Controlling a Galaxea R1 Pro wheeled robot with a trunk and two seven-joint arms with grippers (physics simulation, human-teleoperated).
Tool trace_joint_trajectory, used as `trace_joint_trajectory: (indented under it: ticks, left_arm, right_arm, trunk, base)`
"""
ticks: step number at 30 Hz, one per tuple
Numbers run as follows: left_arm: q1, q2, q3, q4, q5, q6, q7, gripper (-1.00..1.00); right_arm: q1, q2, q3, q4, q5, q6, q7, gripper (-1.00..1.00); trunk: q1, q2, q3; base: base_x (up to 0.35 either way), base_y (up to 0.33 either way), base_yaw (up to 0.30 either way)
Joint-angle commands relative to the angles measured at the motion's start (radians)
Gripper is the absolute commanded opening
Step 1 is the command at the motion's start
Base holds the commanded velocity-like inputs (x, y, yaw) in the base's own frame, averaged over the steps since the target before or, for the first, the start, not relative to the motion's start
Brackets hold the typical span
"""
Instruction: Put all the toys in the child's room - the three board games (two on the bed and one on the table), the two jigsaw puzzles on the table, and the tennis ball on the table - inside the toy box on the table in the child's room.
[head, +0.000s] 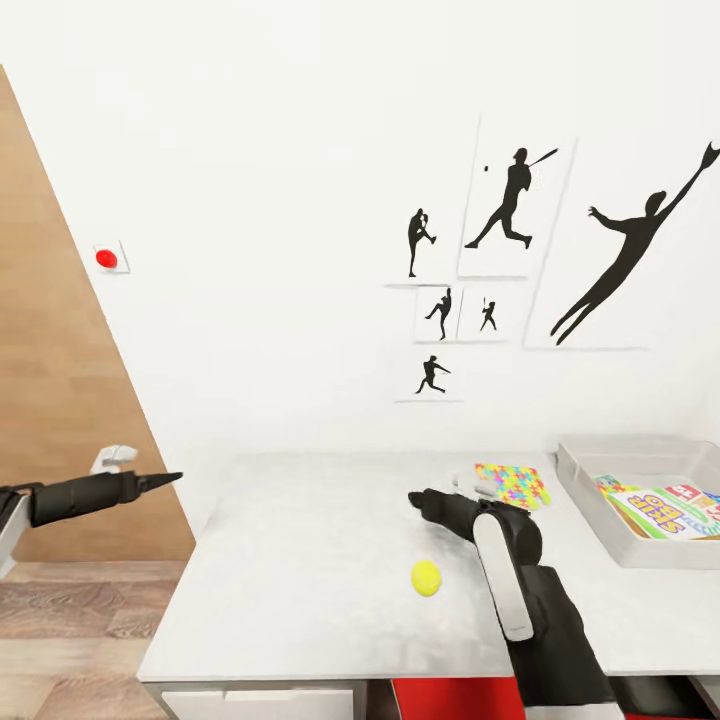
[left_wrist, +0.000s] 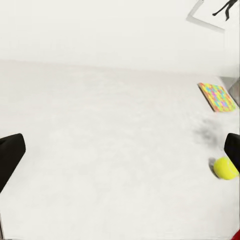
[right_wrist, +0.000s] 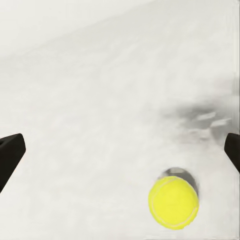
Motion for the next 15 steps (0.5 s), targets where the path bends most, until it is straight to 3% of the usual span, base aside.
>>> trace_joint_trajectory:
  ticks: [1, 5, 9, 15]
  left_arm:
    - [-0.001, 0.002, 0.0, -0.002, 0.004, 0.008, -0.039, 1.0]
    - [0.0, 0.004, 0.0, -0.006, 0.001, 0.01, -0.181, 1.0]
    - [0.0, 0.007, 0.003, -0.004, 0.001, 0.012, -0.296, 1.0]
    - [0.0, 0.009, 0.006, -0.004, 0.003, 0.028, -0.414, 1.0]
  right_arm:
    - [-0.052, 0.008, 0.001, 0.03, -0.012, 0.038, -0.06, 1.0]
    - [-0.218, 0.008, 0.002, 0.213, -0.015, 0.073, -0.153, 1.0]
    - [-0.348, 0.008, 0.002, 0.435, -0.017, 0.074, -0.175, 1.0]
    - [-0.44, 0.008, 0.001, 0.685, -0.015, 0.023, -0.182, 1.0]
  trunk:
    - [0.001, -0.002, -0.003]
    - [0.001, -0.002, -0.003]
    - [0.001, -0.002, -0.003]
    - [0.001, -0.002, -0.003]
  base:
    - [0.0, 0.0, 0.0]
    - [0.0, 0.0, 0.0]
    - [0.0, 0.0, 0.0]
    - [0.0, 0.0, 0.0]
